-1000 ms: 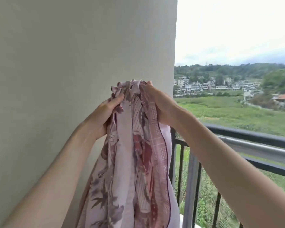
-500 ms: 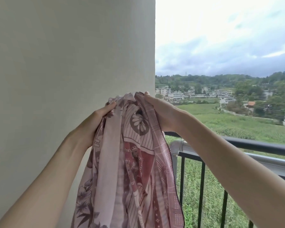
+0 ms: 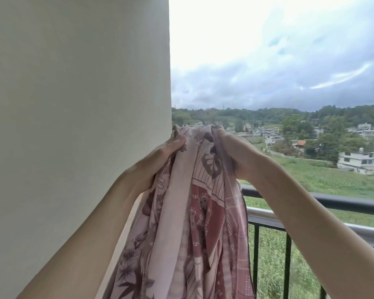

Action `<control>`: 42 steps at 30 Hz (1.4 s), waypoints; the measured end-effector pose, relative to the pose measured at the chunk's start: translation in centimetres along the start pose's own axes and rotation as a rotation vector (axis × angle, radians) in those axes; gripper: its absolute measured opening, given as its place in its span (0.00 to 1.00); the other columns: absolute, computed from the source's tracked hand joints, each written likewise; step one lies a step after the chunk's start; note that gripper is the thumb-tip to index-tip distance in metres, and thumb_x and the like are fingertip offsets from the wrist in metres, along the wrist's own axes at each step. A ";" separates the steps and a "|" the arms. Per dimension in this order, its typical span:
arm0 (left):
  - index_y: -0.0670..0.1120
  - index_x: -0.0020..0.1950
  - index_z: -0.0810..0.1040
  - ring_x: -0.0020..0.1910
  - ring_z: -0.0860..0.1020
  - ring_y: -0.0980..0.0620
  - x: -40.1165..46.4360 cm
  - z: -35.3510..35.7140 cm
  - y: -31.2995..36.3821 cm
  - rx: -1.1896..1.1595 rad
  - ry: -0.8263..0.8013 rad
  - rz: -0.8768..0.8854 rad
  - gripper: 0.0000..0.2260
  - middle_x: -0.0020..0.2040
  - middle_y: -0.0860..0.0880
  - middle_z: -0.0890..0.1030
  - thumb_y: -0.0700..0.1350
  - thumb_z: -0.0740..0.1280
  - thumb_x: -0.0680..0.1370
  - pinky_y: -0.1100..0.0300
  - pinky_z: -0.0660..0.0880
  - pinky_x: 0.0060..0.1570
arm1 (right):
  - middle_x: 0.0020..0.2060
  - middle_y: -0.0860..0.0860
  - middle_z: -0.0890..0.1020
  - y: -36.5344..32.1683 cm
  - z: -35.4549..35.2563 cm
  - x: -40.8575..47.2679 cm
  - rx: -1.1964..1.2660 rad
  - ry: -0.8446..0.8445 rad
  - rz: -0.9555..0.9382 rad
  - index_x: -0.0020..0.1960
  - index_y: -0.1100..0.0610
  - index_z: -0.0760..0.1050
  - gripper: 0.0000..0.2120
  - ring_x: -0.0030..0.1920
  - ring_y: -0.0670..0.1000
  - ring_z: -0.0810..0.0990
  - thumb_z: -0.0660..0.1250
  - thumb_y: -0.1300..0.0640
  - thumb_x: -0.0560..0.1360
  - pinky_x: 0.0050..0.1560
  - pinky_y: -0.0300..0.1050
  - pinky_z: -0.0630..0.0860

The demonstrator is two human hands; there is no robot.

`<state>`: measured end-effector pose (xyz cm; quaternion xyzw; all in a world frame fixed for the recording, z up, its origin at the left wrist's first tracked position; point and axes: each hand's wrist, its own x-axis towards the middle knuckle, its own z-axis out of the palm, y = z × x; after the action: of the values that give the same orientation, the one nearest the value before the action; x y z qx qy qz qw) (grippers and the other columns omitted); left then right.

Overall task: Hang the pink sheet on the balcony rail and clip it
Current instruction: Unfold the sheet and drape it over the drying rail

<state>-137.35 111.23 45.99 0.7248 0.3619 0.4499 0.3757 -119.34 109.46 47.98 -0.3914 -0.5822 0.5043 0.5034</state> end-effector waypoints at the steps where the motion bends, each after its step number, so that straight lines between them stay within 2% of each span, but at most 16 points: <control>1: 0.50 0.72 0.65 0.62 0.75 0.50 -0.6 1.3 -0.6 0.045 -0.082 -0.101 0.24 0.66 0.50 0.73 0.58 0.58 0.77 0.64 0.76 0.54 | 0.29 0.52 0.79 1.0 -0.7 -0.4 -0.037 0.001 0.063 0.57 0.62 0.72 0.24 0.24 0.48 0.77 0.50 0.43 0.81 0.25 0.39 0.74; 3: 0.52 0.71 0.65 0.64 0.72 0.55 -1.7 2.4 -2.6 0.175 -0.157 -0.165 0.27 0.68 0.55 0.71 0.62 0.59 0.75 0.57 0.70 0.64 | 0.31 0.53 0.78 2.9 -1.6 -1.5 -0.108 -0.033 0.185 0.54 0.63 0.69 0.19 0.25 0.48 0.77 0.51 0.47 0.81 0.29 0.42 0.74; 5: 0.51 0.71 0.66 0.67 0.66 0.58 -1.6 3.3 -3.4 0.254 -0.079 -0.134 0.25 0.67 0.60 0.67 0.60 0.58 0.77 0.61 0.63 0.68 | 0.34 0.53 0.76 3.9 -2.3 -2.4 -0.120 -0.055 0.237 0.51 0.62 0.68 0.13 0.29 0.48 0.75 0.53 0.52 0.81 0.33 0.42 0.74; 7: 0.50 0.68 0.70 0.62 0.68 0.61 -1.7 3.8 -3.0 0.250 -0.028 -0.089 0.21 0.61 0.60 0.68 0.58 0.58 0.78 0.66 0.64 0.61 | 0.35 0.54 0.75 3.7 -2.5 -3.2 -0.093 0.014 0.219 0.48 0.62 0.69 0.11 0.31 0.49 0.74 0.54 0.55 0.81 0.34 0.42 0.73; 9: 0.51 0.48 0.77 0.51 0.74 0.60 -1.7 4.5 -2.2 0.194 -0.008 -0.042 0.13 0.53 0.55 0.75 0.58 0.59 0.77 0.66 0.69 0.51 | 0.35 0.55 0.76 3.0 -2.8 -4.0 -0.086 0.083 0.146 0.45 0.62 0.71 0.13 0.32 0.50 0.74 0.54 0.55 0.81 0.34 0.42 0.73; 11: 0.50 0.33 0.74 0.46 0.76 0.55 -1.7 5.5 -0.9 0.154 0.012 0.039 0.18 0.45 0.51 0.78 0.56 0.58 0.78 0.65 0.70 0.46 | 0.36 0.57 0.79 2.3 -3.5 -5.0 -0.123 0.140 0.033 0.47 0.62 0.74 0.16 0.32 0.51 0.77 0.55 0.52 0.81 0.33 0.44 0.76; 13: 0.49 0.32 0.72 0.45 0.75 0.56 -1.3 6.8 -0.4 0.227 0.009 0.091 0.19 0.43 0.50 0.77 0.54 0.56 0.80 0.68 0.69 0.45 | 0.42 0.62 0.83 2.3 -4.7 -5.7 -0.251 0.228 -0.067 0.52 0.65 0.76 0.19 0.36 0.56 0.81 0.57 0.49 0.80 0.39 0.50 0.81; 16: 0.49 0.31 0.71 0.28 0.69 0.63 -1.4 8.7 -1.1 0.451 -0.050 0.102 0.20 0.28 0.56 0.70 0.54 0.53 0.81 0.65 0.66 0.33 | 0.46 0.65 0.82 2.9 -5.9 -7.1 -0.571 0.272 -0.047 0.50 0.67 0.77 0.22 0.43 0.60 0.82 0.61 0.47 0.77 0.50 0.56 0.80; 19: 0.48 0.27 0.63 0.22 0.63 0.58 -1.7 8.8 -2.6 0.508 0.014 0.048 0.23 0.21 0.57 0.62 0.54 0.53 0.81 0.64 0.60 0.30 | 0.32 0.56 0.79 3.3 -6.6 -7.9 -0.819 0.283 -0.016 0.37 0.60 0.72 0.19 0.34 0.53 0.76 0.63 0.45 0.76 0.37 0.44 0.74; 21: 0.44 0.29 0.65 0.27 0.66 0.52 -2.1 7.7 -3.2 0.453 0.040 0.046 0.23 0.24 0.50 0.66 0.54 0.54 0.80 0.60 0.67 0.36 | 0.34 0.52 0.76 3.4 -6.5 -8.0 -0.945 0.358 -0.109 0.42 0.59 0.72 0.16 0.38 0.52 0.75 0.64 0.45 0.75 0.37 0.43 0.71; 23: 0.45 0.41 0.78 0.36 0.74 0.48 -2.6 6.4 -3.7 0.372 0.001 0.039 0.16 0.35 0.41 0.77 0.52 0.57 0.80 0.49 0.76 0.47 | 0.51 0.54 0.78 3.7 -6.1 -8.1 -1.027 0.479 -0.227 0.58 0.58 0.70 0.21 0.53 0.54 0.76 0.64 0.43 0.74 0.52 0.47 0.73; 26: 0.53 0.57 0.79 0.52 0.80 0.52 -3.9 5.4 -4.1 0.263 -0.092 0.061 0.11 0.52 0.46 0.82 0.41 0.61 0.79 0.55 0.76 0.56 | 0.67 0.51 0.70 4.0 -4.5 -8.4 -1.114 0.447 -0.451 0.72 0.49 0.61 0.29 0.67 0.52 0.66 0.60 0.40 0.75 0.67 0.53 0.66; 28: 0.53 0.60 0.77 0.54 0.80 0.54 -4.4 5.4 -4.2 0.253 -0.117 0.076 0.13 0.53 0.48 0.82 0.44 0.65 0.76 0.58 0.76 0.57 | 0.69 0.48 0.69 4.3 -2.8 -8.5 -1.277 0.305 -0.457 0.71 0.45 0.63 0.27 0.68 0.50 0.64 0.56 0.36 0.75 0.67 0.54 0.64; 31: 0.49 0.58 0.79 0.50 0.81 0.53 -4.4 5.3 -4.5 0.252 -0.027 0.114 0.13 0.50 0.47 0.83 0.44 0.68 0.74 0.57 0.77 0.55 | 0.67 0.47 0.69 5.5 -1.4 -8.3 -1.498 0.175 -0.294 0.68 0.42 0.65 0.26 0.67 0.51 0.64 0.54 0.34 0.74 0.64 0.58 0.64; 37: 0.51 0.44 0.81 0.40 0.80 0.60 -4.6 2.9 -4.9 0.080 0.385 0.168 0.08 0.41 0.52 0.83 0.37 0.70 0.72 0.69 0.75 0.46 | 0.68 0.44 0.67 7.6 -0.9 -9.2 -1.466 0.314 -0.315 0.68 0.41 0.63 0.25 0.66 0.50 0.63 0.53 0.34 0.74 0.63 0.54 0.63; 42: 0.47 0.51 0.82 0.46 0.75 0.57 -4.1 3.8 -6.2 0.492 0.331 0.132 0.07 0.49 0.50 0.77 0.42 0.68 0.75 0.70 0.68 0.48 | 0.68 0.43 0.68 8.3 -1.6 -9.2 -1.484 0.373 -0.371 0.69 0.42 0.63 0.26 0.67 0.48 0.64 0.49 0.33 0.75 0.65 0.52 0.62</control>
<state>-136.37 109.63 37.86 0.7329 0.4686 0.4841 0.0948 -116.47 102.49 38.00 -0.5998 -0.7286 -0.1824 0.2759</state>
